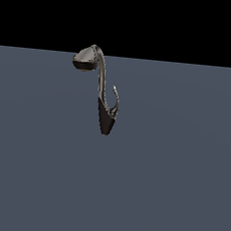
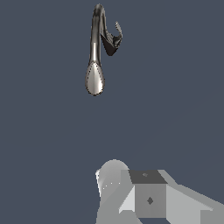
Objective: Turn on the faucet by rotating a designated handle.
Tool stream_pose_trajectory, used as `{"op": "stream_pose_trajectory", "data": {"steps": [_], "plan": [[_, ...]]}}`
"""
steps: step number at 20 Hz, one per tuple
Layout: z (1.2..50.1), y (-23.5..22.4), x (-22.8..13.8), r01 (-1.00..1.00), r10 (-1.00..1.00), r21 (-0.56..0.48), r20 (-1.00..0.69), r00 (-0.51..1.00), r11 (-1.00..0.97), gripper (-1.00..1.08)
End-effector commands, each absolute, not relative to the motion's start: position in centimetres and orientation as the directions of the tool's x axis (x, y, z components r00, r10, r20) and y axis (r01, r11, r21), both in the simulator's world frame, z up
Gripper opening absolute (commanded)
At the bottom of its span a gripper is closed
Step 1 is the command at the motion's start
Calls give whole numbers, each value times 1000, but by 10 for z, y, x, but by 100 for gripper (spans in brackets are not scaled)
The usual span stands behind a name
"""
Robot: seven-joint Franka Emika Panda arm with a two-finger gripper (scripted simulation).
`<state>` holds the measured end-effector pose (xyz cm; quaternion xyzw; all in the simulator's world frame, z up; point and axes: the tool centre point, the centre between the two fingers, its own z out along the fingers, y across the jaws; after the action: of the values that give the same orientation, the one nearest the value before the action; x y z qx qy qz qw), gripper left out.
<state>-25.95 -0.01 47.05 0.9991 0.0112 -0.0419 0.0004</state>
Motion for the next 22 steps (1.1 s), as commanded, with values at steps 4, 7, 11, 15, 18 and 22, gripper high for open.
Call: {"op": "stream_pose_trajectory", "data": {"steps": [4,7,11,15,18,22], "plan": [[472,-1,-258,21,21,0,-76,997,-1000,-100],[478,-5,-256,19,19,1,-56,998,-1000,-100],[481,-7,-255,20,19,4,-43,999,-1000,-100],[480,-6,-253,13,13,-1,-47,999,-1000,-100],[478,-4,-247,-5,-4,-14,-51,999,-1000,-100],[474,0,-235,-45,-42,-42,-63,997,-998,-100]]}}
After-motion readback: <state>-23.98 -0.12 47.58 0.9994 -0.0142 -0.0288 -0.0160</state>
